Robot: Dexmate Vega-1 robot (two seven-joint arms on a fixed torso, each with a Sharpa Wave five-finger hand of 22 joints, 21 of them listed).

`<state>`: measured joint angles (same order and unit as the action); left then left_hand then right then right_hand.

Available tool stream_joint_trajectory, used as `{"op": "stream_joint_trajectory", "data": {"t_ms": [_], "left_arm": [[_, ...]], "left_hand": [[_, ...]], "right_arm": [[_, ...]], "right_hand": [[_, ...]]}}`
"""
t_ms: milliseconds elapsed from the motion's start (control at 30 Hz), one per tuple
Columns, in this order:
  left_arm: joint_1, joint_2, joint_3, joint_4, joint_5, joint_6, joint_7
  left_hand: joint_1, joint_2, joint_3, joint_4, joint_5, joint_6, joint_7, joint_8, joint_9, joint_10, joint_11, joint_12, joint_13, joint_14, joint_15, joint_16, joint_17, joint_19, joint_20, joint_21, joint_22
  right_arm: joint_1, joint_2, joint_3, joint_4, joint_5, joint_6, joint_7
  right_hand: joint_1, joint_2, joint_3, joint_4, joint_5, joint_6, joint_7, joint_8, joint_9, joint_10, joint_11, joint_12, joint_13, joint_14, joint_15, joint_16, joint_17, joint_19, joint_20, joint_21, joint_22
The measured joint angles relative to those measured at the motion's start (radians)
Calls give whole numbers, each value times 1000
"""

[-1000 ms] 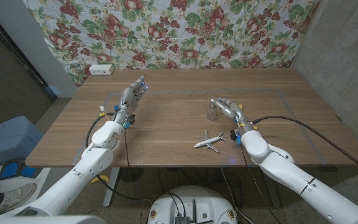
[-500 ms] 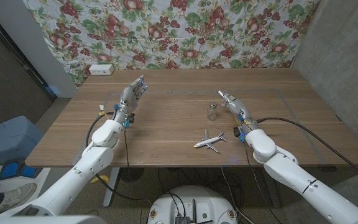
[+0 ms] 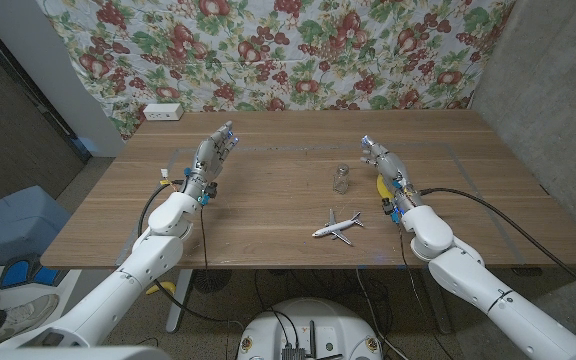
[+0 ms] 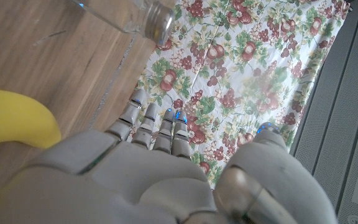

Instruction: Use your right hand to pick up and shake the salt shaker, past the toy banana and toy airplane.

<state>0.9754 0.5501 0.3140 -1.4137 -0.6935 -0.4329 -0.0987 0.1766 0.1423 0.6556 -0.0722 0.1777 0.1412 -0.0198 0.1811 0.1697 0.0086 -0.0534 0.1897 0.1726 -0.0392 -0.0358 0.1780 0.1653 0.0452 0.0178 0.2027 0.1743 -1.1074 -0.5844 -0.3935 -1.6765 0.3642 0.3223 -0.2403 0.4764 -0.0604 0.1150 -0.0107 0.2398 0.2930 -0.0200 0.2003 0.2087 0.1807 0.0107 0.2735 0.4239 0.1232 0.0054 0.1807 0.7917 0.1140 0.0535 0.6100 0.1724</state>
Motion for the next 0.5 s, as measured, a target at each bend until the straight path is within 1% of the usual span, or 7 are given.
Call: {"op": "stream_joint_trajectory", "data": {"t_ms": [133,167,233,333,400,500], "left_arm": [[2,2,-1,-1,-3,0,-2],[3,3,-2,-2,-4,0,-3],[5,6,-4,-2,-6,0,-7],[7,9,-7,-2,-11,0,-12],[8,11,-9,-1,-15,0,-18],[8,14,-11,5,-21,0,-27]], "left_hand": [[0,0,0,0,0,0,0,0,0,0,0,0,0,0,0,0,0,0,0,0,0],[0,0,0,0,0,0,0,0,0,0,0,0,0,0,0,0,0,0,0,0,0],[0,0,0,0,0,0,0,0,0,0,0,0,0,0,0,0,0,0,0,0,0],[0,0,0,0,0,0,0,0,0,0,0,0,0,0,0,0,0,0,0,0,0],[0,0,0,0,0,0,0,0,0,0,0,0,0,0,0,0,0,0,0,0,0],[0,0,0,0,0,0,0,0,0,0,0,0,0,0,0,0,0,0,0,0,0]], "right_arm": [[-1,8,8,11,21,34,17],[-2,11,10,14,27,44,22],[-3,16,15,19,38,64,31],[-5,23,21,24,46,85,37],[-8,28,25,26,48,97,37],[-11,36,30,28,47,114,35]], "right_hand": [[0,0,0,0,0,0,0,0,-4,0,0,-4,-6,0,0,0,-9,0,0,-4,0],[-7,7,0,0,0,0,0,0,-4,0,0,-4,-7,0,0,0,-10,-3,-3,-4,0],[-9,9,0,0,0,5,5,0,-4,4,-4,-7,-10,0,0,0,-16,-6,-6,-8,0],[-9,9,0,0,-8,11,0,0,-4,13,-2,-8,-14,0,0,0,-23,-6,-6,-11,0],[-9,9,0,0,-8,11,0,7,-4,13,-2,-11,-16,0,0,0,-27,-6,-6,-11,0],[-9,9,4,-4,-8,11,0,7,-4,12,-2,-11,-20,0,0,0,-32,-6,-5,-15,0]]}}
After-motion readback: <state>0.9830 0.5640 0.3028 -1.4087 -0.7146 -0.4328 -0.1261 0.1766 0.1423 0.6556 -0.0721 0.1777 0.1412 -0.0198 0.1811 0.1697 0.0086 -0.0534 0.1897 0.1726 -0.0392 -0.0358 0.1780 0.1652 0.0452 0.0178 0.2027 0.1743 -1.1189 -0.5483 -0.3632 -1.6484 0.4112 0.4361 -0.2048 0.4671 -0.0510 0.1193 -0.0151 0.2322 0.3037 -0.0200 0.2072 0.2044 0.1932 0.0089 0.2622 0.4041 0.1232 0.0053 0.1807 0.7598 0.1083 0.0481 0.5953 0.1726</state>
